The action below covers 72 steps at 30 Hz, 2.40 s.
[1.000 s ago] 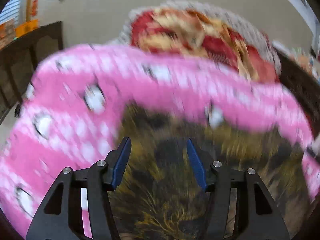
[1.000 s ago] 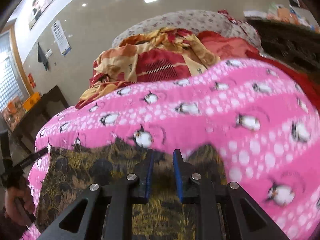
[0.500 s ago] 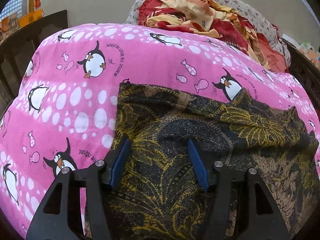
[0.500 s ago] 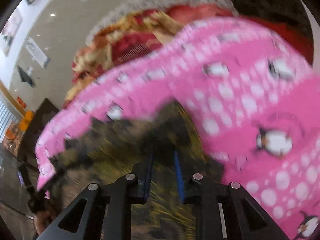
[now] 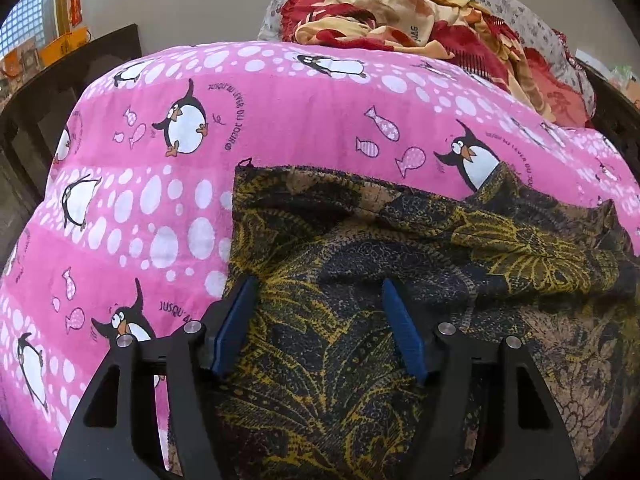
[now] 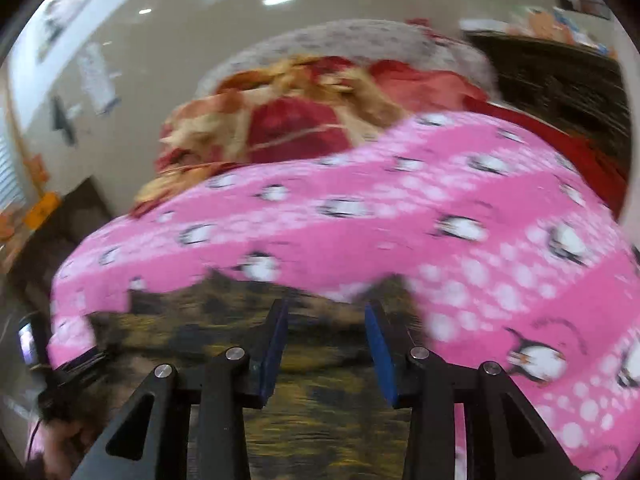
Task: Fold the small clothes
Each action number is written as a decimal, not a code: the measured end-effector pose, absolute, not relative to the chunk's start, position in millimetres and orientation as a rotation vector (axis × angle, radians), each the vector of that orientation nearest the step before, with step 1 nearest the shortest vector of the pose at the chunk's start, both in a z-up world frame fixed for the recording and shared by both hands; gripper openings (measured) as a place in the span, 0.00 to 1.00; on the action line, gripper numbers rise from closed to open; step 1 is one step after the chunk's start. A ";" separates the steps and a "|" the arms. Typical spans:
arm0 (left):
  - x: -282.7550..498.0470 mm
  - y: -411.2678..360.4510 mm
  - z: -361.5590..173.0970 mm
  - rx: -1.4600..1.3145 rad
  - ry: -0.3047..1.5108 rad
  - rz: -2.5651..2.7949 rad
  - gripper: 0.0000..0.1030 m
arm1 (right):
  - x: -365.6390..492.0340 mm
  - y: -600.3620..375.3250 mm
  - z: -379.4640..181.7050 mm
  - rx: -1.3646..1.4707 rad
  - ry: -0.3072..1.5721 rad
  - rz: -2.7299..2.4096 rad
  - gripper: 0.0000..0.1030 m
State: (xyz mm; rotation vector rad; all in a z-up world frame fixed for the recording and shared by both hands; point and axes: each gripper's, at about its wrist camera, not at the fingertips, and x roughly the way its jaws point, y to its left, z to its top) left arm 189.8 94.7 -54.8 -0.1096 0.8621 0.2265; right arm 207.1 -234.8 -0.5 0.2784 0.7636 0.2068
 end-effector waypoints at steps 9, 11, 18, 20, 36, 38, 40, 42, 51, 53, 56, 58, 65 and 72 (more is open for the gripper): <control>193.3 95.2 -54.6 -0.111 0.873 0.221 0.66 | 260.2 -220.0 -66.0 0.273 0.922 0.174 0.42; 193.7 97.5 -54.9 -0.127 0.878 0.204 0.68 | 257.8 -221.8 -63.1 0.300 0.923 0.190 0.42; 132.4 108.8 -13.9 -0.176 0.908 0.058 0.68 | 173.5 -242.1 5.7 0.270 0.884 0.224 0.42; 88.9 100.8 1.0 -0.164 0.850 -0.006 0.68 | 128.8 -231.5 18.0 0.195 0.860 0.265 0.42; -68.6 118.5 -59.4 -0.556 0.895 -0.161 0.75 | 21.4 -202.2 -50.3 -0.029 0.856 0.289 0.80; -72.0 124.3 -60.8 -0.624 0.856 -0.171 0.76 | 23.1 -195.6 -50.4 -0.068 0.863 0.273 0.81; -63.0 129.3 -60.5 -0.699 0.875 -0.184 0.81 | 22.5 -193.0 -51.2 -0.085 0.864 0.264 0.81; -45.9 137.4 -60.7 -0.801 0.872 -0.206 0.87 | 22.5 -195.5 -51.0 -0.074 0.864 0.269 0.81; -11.5 144.1 -56.8 -0.949 0.835 -0.182 0.92 | 23.3 -196.1 -50.7 -0.069 0.864 0.271 0.81; -7.5 121.8 -55.0 -0.893 0.878 -0.315 0.92 | 23.3 -196.2 -50.8 -0.067 0.864 0.272 0.82; 1.8 134.0 -56.3 -0.919 0.843 -0.300 0.87 | 23.0 -196.3 -50.7 -0.064 0.864 0.273 0.82; 8.6 159.6 -61.8 -1.019 0.787 -0.243 0.81 | 23.0 -196.5 -50.7 -0.066 0.863 0.272 0.82; 13.0 168.0 -60.8 -1.021 0.788 -0.253 0.71 | 23.3 -196.4 -51.8 -0.060 0.865 0.282 0.84; 15.9 172.0 -74.3 -1.005 0.860 -0.106 0.21 | 24.7 -194.2 -52.4 -0.066 0.872 0.293 0.88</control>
